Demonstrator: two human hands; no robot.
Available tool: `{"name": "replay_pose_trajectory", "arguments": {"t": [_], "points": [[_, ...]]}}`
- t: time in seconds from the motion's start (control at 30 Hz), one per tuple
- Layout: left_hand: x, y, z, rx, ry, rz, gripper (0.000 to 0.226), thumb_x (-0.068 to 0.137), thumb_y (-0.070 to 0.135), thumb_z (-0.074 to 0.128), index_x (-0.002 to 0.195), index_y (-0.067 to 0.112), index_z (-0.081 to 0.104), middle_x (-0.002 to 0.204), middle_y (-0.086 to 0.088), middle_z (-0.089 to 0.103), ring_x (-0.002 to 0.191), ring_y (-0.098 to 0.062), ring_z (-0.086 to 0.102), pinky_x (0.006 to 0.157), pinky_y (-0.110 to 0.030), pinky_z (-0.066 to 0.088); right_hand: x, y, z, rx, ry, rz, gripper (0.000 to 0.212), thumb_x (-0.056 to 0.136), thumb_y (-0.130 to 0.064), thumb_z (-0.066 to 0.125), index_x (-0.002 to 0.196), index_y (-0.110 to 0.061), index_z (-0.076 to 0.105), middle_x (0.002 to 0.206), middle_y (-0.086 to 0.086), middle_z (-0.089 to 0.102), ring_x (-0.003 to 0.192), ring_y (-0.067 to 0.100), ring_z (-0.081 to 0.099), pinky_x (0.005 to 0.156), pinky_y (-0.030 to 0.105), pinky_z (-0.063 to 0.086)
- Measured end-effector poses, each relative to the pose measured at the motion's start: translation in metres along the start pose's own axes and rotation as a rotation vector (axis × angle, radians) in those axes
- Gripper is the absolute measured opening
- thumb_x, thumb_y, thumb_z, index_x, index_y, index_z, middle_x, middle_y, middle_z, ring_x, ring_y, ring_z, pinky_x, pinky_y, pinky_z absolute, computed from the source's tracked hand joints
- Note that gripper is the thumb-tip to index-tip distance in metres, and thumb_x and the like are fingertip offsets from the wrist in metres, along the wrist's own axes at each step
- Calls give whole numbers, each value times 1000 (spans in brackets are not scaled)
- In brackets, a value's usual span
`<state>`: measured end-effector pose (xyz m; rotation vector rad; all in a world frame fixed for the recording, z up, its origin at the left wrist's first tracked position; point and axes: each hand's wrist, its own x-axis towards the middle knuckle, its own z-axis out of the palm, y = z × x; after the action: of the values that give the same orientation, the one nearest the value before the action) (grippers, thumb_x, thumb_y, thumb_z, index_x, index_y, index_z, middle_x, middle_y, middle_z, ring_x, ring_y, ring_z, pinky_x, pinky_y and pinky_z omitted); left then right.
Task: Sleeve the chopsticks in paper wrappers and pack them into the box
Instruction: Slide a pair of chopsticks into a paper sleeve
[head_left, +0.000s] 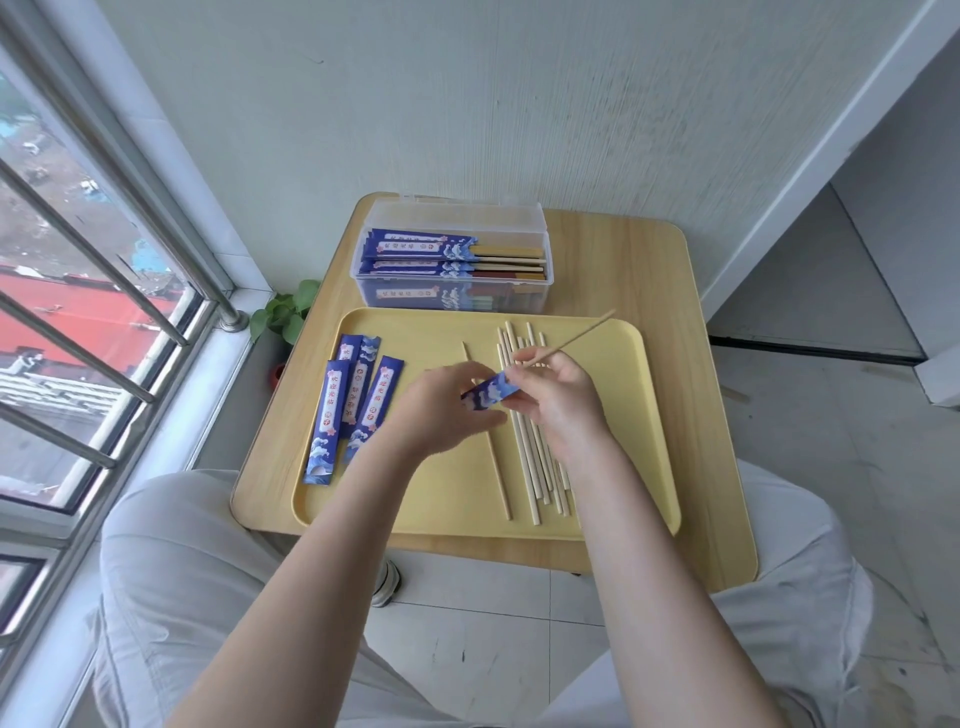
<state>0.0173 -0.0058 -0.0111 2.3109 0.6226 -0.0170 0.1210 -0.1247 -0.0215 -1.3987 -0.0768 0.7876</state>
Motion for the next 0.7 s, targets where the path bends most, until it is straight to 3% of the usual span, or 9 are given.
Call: {"name": "replay_pose_trajectory", "arguments": {"t": [0.07, 0.13, 0.2, 0.23, 0.37, 0.5, 0.57, 0.63, 0.7], "points": [[3, 7, 5, 125, 1, 11, 17, 91, 34, 68, 96, 18, 63, 82, 3, 65, 77, -22, 62, 65, -35, 49, -2, 0, 5, -18, -77, 17, 12, 90, -1, 70, 91, -12, 66, 86, 8, 67, 85, 25, 67, 74, 31, 56], [3, 6, 10, 116, -9, -4, 19, 93, 31, 64, 89, 13, 64, 78, -5, 68, 75, -26, 66, 67, -42, 52, -2, -3, 4, -90, -39, 25, 10, 94, -24, 70, 90, -15, 71, 79, 2, 66, 81, 20, 65, 73, 31, 54], [1, 1, 12, 83, -28, -17, 18, 93, 30, 65, 87, 12, 64, 77, -7, 69, 73, -24, 68, 67, -41, 54, 1, -8, -3, -197, 91, 21, 43, 100, -53, 50, 89, -21, 76, 73, -2, 61, 71, 13, 59, 66, 28, 50], [-1, -2, 11, 68, -31, -24, 17, 92, 30, 67, 86, 14, 64, 76, -5, 69, 70, -20, 69, 65, -38, 54, 2, -11, -6, -203, 149, 11, 54, 102, -57, 39, 89, -21, 78, 68, -3, 57, 65, 11, 55, 61, 26, 46], [-5, -8, 13, -50, -39, -31, 16, 89, 31, 73, 85, 18, 67, 72, 1, 72, 57, -10, 69, 64, -33, 57, 2, -9, -6, -286, 200, -86, 48, 106, -42, 37, 91, -21, 78, 55, -5, 41, 48, 10, 38, 50, 25, 35], [-9, -6, 13, -277, 13, -123, 12, 92, 24, 72, 84, 15, 71, 61, 1, 70, 44, -12, 59, 51, -27, 50, -2, -5, 5, -466, -74, -44, 39, 106, -45, 42, 106, -26, 75, 66, -2, 50, 52, 11, 45, 47, 23, 37], [-11, -10, 13, -412, 94, -207, 14, 93, 23, 71, 86, 11, 70, 56, -1, 62, 39, -9, 49, 44, -23, 44, -2, -3, 11, -565, -117, -9, 41, 103, -53, 43, 106, -23, 70, 71, 0, 58, 55, 14, 52, 49, 26, 41], [-12, -16, 12, -515, 148, -287, 19, 96, 27, 67, 92, 8, 66, 59, -2, 56, 41, -10, 47, 46, -24, 47, 1, 2, 15, -820, -76, -27, 40, 100, -54, 47, 97, -17, 62, 79, 1, 64, 63, 19, 59, 60, 32, 49], [-13, -22, 10, -682, 136, -357, 26, 101, 32, 59, 101, 7, 63, 63, -2, 51, 47, -12, 48, 50, -28, 50, 2, 9, 19, -1198, -35, -48, 30, 100, -42, 53, 101, -13, 61, 95, 5, 66, 83, 25, 64, 71, 35, 51]]}}
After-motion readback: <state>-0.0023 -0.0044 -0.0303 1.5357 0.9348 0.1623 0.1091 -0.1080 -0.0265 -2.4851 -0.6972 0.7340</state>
